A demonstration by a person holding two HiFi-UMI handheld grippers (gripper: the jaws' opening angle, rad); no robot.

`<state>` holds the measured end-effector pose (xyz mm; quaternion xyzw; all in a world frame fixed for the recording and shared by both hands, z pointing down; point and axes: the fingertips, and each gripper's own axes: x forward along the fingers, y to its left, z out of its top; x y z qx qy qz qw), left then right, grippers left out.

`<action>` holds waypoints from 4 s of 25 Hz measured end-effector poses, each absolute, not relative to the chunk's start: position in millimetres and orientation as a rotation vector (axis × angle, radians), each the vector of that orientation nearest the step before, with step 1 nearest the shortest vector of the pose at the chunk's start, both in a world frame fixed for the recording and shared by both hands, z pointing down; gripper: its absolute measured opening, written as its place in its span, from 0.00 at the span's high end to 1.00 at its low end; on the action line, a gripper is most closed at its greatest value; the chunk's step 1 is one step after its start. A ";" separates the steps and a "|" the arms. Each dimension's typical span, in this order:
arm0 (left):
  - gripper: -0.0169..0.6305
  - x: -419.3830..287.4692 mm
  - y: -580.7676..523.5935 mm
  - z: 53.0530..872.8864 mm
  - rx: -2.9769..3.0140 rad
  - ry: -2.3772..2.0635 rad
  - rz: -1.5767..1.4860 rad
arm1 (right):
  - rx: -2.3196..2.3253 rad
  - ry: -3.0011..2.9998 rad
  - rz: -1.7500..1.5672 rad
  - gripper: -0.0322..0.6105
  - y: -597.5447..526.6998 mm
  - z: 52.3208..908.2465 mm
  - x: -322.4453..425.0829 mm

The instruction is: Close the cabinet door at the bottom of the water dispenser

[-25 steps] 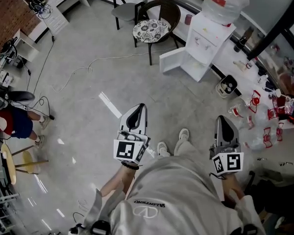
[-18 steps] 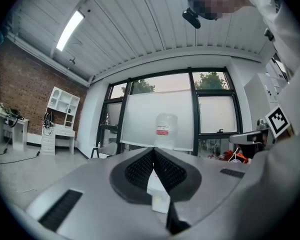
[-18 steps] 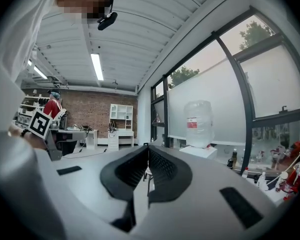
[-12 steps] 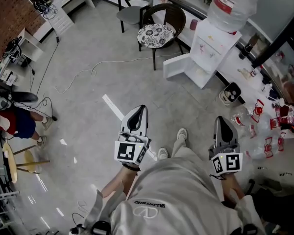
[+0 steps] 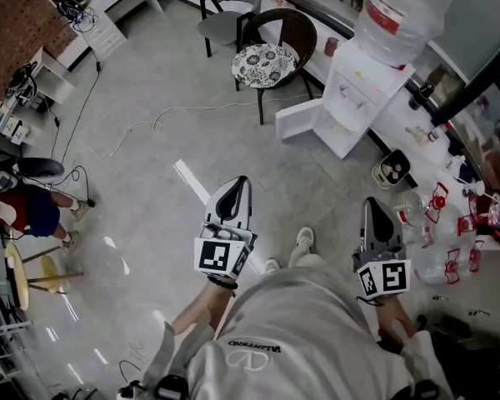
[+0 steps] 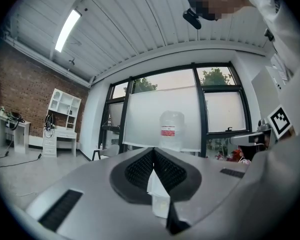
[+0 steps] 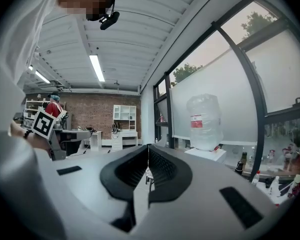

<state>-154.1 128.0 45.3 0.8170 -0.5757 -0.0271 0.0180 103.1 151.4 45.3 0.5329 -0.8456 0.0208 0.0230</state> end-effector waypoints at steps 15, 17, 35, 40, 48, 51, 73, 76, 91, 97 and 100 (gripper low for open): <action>0.96 -115.8 45.4 45.1 2.489 -1.870 -0.054 | 1.521 -2.701 0.060 0.92 59.5 46.0 133.6; 0.96 -113.7 39.9 46.6 2.472 -1.889 -0.036 | 1.493 -2.717 0.057 0.92 53.7 46.7 134.5; 0.96 -144.1 -14.9 69.6 2.459 -1.865 0.017 | 1.466 -2.696 0.110 0.92 -10.6 58.2 94.1; 0.96 -164.8 -57.7 61.5 2.502 -1.804 0.015 | 1.514 -2.670 0.122 0.92 -45.4 56.7 68.1; 0.96 -194.9 -119.2 60.2 2.587 -1.670 -0.003 | 1.586 -2.629 0.092 0.92 -98.8 51.8 22.6; 0.96 -198.1 -135.0 67.0 2.611 -1.613 0.002 | 1.598 -2.610 0.076 0.92 -111.9 55.5 11.6; 0.96 -141.7 -234.2 315.9 2.763 -1.424 0.037 | 1.472 -2.713 0.042 0.92 -217.5 303.1 -6.2; 0.96 -137.4 -255.9 402.0 2.789 -1.420 0.054 | 1.430 -2.744 0.070 0.92 -239.8 398.1 -14.8; 0.96 -133.9 -341.7 682.6 2.827 -1.510 0.090 | 1.394 -2.838 0.064 0.92 -343.7 676.6 -69.8; 0.96 -130.6 -364.0 734.6 2.863 -1.457 0.061 | 1.395 -2.838 0.081 0.92 -357.3 729.7 -76.2; 0.87 -129.3 -373.2 748.8 2.916 -1.413 0.055 | 1.383 -2.831 0.069 0.92 -361.9 748.2 -80.3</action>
